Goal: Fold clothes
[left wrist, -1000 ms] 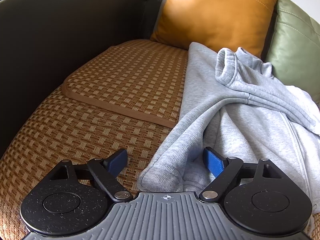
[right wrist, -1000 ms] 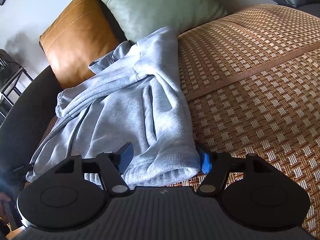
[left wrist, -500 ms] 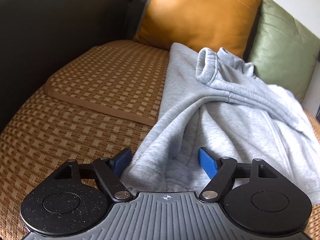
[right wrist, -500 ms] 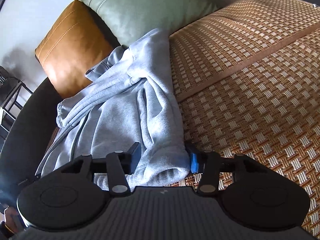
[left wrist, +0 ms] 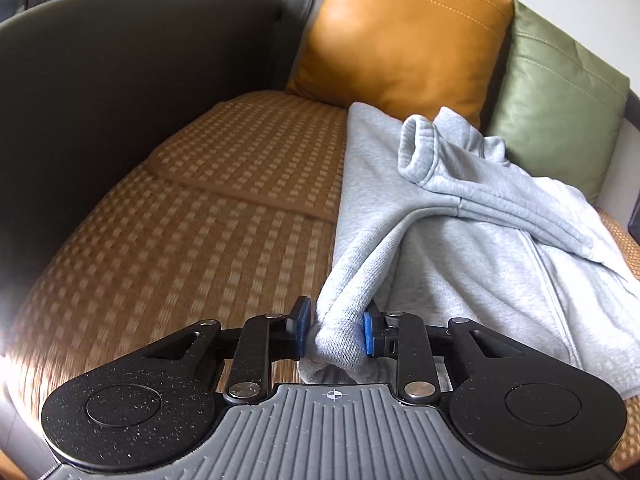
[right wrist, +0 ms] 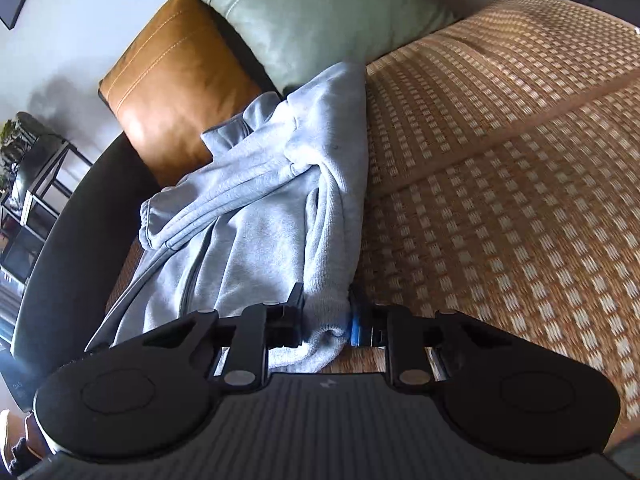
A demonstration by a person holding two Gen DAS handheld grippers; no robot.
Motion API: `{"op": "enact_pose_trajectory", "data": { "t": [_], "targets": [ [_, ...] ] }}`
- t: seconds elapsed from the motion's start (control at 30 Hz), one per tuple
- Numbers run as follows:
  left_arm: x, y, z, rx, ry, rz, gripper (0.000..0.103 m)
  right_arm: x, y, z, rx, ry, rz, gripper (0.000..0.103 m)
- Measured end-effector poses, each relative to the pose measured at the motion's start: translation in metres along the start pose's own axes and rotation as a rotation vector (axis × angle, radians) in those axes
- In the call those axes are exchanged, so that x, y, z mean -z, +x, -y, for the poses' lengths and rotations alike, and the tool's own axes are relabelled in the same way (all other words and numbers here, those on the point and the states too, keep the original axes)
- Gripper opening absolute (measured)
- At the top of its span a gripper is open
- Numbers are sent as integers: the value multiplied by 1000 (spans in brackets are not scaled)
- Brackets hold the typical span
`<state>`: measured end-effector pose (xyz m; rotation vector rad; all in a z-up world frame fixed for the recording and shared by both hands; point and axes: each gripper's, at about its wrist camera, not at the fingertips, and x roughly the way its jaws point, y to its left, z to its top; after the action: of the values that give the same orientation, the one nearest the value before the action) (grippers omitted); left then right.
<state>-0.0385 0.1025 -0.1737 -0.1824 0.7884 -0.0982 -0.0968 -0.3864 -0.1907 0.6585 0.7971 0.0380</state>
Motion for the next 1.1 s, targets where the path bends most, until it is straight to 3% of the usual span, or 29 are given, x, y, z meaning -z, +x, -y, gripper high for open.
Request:
{"op": "enact_pose_trajectory", "data": {
  "t": [0.2, 0.37, 0.4, 0.47, 0.53, 0.73, 1.1],
  "targets": [
    [57, -32, -11, 13, -20, -20, 24, 37, -19, 28, 6, 78, -13, 24],
    [65, -39, -12, 12, -30, -13, 30, 64, -34, 47, 10, 132, -17, 28],
    [63, -38, -12, 12, -34, -16, 34, 64, -35, 45, 15, 130, -11, 30],
    [61, -40, -12, -18, -51, -12, 68, 64, -39, 42, 31, 125, 0, 38],
    [63, -43, -15, -40, -72, -5, 76, 64, -43, 40, 40, 129, 11, 47],
    [70, -43, -23, -35, -121, 0, 79, 74, -46, 56, 11, 205, 2, 48],
    [71, -44, -17, -32, -121, -2, 81, 79, -43, 58, 13, 206, 16, 50]
  ]
}}
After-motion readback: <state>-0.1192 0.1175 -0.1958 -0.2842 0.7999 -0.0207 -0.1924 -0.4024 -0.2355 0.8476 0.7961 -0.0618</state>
